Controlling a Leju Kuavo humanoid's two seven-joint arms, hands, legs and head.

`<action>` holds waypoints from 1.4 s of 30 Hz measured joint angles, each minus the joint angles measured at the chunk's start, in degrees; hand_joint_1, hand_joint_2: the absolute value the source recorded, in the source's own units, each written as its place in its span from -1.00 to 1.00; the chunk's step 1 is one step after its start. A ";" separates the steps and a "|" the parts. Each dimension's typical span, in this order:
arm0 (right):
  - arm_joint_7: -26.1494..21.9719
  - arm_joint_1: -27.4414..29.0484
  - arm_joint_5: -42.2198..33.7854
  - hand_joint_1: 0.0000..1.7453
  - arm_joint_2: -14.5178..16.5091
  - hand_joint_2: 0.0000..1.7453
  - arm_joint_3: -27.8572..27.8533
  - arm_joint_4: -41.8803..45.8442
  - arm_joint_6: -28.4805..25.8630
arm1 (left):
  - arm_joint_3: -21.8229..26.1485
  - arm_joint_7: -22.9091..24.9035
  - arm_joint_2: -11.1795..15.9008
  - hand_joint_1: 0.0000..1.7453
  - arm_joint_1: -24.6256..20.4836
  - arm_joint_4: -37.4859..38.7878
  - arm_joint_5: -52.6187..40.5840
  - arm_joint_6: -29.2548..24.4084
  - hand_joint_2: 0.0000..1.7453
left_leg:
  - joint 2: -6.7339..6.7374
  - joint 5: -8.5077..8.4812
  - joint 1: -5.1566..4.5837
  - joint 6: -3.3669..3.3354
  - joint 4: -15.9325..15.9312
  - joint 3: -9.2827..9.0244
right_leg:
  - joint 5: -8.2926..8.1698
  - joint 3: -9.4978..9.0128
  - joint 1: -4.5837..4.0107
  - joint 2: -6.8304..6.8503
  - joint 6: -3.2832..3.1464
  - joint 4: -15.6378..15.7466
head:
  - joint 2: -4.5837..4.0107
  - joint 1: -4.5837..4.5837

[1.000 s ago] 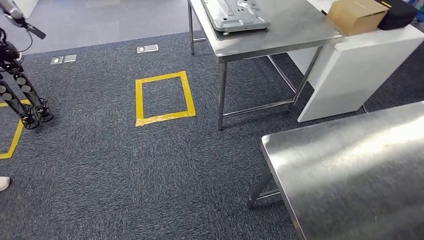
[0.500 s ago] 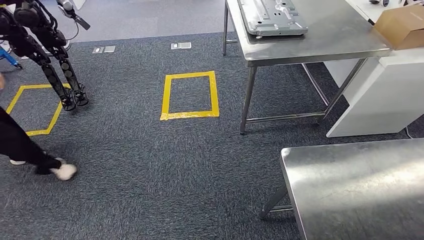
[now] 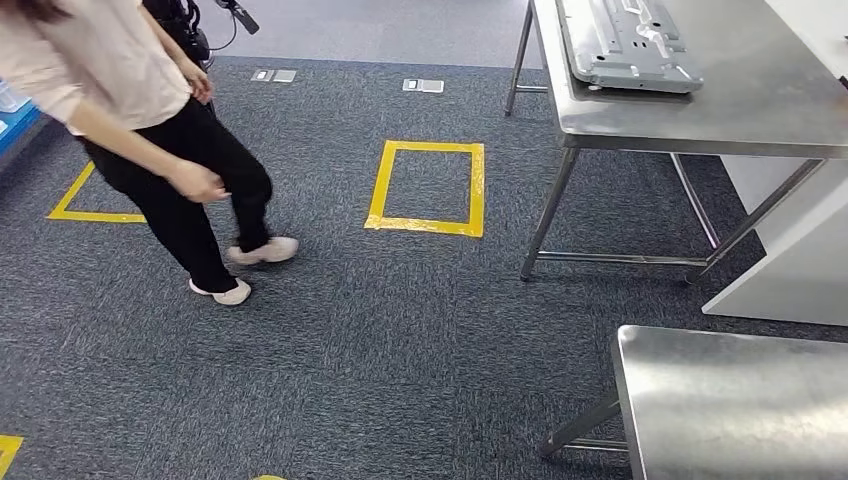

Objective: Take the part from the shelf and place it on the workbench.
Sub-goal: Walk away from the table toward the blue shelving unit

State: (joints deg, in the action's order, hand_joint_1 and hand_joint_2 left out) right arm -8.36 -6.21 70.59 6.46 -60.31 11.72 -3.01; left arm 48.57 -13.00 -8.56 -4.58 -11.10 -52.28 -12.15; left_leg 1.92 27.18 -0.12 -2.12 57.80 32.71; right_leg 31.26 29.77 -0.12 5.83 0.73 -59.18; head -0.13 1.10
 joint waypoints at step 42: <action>0.09 0.58 0.80 -1.00 -0.49 -1.00 0.57 -0.05 0.87 | 0.02 0.85 -0.32 -1.00 0.17 0.00 0.00 -0.02 -1.00 | -8.49 -0.12 0.39 0.65 0.66 0.36 | -0.94 0.94 1.64 -8.54 1.53 -0.02 | 0.00 -0.10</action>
State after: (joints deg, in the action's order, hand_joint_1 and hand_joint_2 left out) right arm -8.27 -5.62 71.39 5.97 -59.73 11.66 -2.13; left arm 48.59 -12.15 -8.87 -4.41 -11.10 -52.28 -12.17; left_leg -6.56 27.07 0.26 -1.46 58.46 33.07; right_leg 30.32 30.71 1.52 -2.71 2.26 -59.20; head -0.13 1.00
